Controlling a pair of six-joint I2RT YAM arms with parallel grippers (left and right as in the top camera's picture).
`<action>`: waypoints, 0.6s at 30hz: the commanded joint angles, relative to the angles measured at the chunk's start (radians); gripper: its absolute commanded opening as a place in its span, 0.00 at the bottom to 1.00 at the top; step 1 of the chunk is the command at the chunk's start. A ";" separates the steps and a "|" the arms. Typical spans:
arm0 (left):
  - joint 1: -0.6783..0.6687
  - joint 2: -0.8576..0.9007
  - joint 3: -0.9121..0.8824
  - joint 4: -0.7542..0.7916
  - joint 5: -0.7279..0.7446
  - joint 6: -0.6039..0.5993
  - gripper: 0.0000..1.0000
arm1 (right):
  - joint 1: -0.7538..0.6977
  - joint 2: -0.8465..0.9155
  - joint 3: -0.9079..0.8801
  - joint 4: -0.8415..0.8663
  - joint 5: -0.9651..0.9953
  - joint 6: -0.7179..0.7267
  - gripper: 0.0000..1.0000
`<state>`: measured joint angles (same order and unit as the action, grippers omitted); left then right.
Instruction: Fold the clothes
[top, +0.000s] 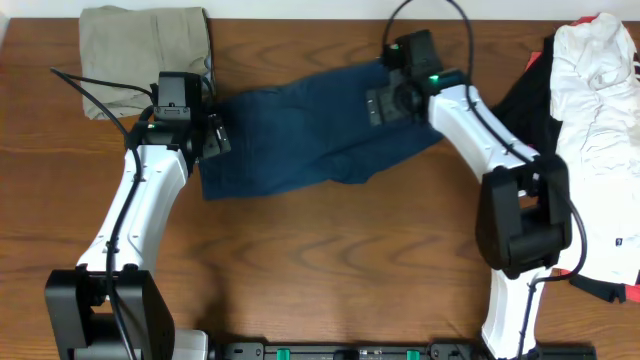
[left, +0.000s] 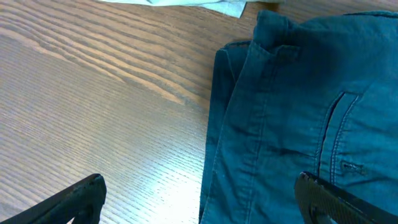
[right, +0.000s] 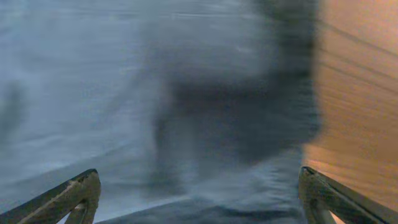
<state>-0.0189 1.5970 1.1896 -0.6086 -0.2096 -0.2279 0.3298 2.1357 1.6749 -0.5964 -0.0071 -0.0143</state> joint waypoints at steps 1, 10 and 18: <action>0.002 0.004 0.006 0.001 -0.008 0.018 0.98 | 0.060 0.035 0.005 -0.038 -0.001 -0.029 0.99; 0.002 0.004 0.006 -0.005 -0.008 0.030 0.98 | 0.079 0.060 -0.002 -0.161 -0.025 0.070 0.99; 0.002 0.004 0.006 -0.023 0.185 0.251 0.98 | 0.068 0.060 -0.092 -0.247 -0.058 0.120 0.99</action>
<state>-0.0185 1.5970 1.1896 -0.6247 -0.1287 -0.1020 0.4030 2.1845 1.6260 -0.8322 -0.0418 0.0650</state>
